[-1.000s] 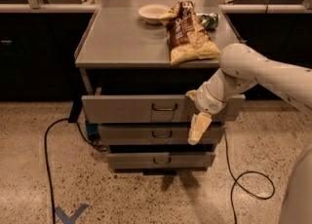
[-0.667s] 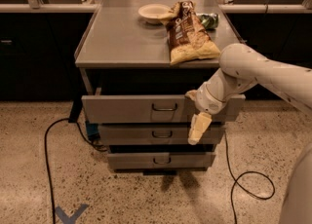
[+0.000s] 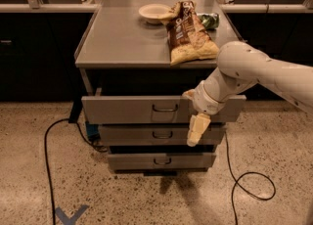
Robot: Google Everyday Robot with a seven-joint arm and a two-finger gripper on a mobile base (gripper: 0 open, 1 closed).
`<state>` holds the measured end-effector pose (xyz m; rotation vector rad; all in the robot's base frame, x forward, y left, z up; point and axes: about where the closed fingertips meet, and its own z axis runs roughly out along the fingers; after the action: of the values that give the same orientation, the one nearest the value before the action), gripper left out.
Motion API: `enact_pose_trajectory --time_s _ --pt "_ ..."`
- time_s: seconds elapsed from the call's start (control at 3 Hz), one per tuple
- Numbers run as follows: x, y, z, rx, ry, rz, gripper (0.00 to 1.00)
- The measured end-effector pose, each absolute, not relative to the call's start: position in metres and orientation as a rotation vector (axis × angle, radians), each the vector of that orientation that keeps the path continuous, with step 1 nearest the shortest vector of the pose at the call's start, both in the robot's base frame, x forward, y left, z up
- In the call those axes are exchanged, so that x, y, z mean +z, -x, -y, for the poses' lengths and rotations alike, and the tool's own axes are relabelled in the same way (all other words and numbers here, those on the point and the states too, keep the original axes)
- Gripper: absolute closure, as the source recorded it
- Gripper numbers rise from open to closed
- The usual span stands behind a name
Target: Close top drawer
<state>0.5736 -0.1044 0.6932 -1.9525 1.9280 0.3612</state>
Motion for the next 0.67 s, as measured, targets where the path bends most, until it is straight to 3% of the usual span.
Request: enact_pose_trajectory --time_s 0.67 --pt "0.662 -0.576 0.107 0.454 1.966 -1.978 0.00"
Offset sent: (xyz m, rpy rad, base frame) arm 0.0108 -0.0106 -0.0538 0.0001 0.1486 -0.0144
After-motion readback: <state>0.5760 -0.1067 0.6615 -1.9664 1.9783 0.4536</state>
